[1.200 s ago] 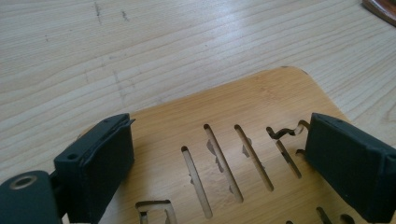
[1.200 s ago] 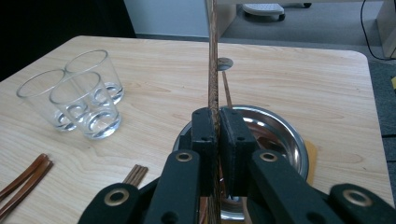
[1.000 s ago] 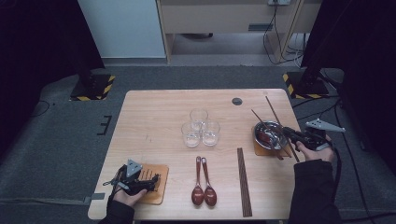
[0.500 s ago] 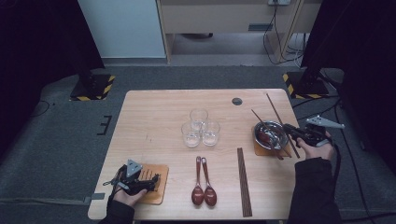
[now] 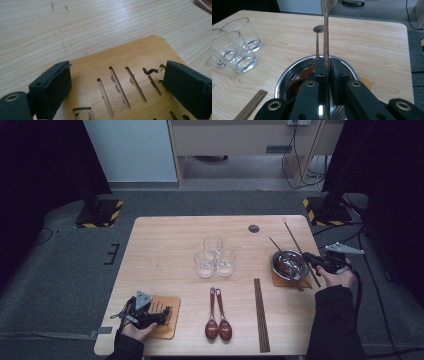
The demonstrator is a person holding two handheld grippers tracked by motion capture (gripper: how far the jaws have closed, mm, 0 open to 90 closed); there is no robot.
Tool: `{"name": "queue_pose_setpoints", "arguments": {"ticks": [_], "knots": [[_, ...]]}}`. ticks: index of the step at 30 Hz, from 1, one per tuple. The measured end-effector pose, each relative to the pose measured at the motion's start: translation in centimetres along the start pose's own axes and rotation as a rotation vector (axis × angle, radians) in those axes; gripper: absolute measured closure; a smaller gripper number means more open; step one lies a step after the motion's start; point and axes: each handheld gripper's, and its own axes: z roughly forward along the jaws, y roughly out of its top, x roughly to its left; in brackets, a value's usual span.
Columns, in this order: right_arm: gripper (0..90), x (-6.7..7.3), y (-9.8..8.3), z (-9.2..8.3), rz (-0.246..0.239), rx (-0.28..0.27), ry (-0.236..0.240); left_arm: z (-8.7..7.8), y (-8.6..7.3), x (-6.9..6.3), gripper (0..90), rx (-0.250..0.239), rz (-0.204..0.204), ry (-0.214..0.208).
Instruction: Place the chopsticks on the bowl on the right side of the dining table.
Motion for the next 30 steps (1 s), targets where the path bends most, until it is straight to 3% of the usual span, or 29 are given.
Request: {"name": "queue_pose_setpoints", "arguments": {"ticks": [30], "knots": [[85.1,-0.3,-1.5,3.4,-0.012,0.123,-0.011,0.0,0.0,0.0,7.0,0.0,0.0,0.0]]}}
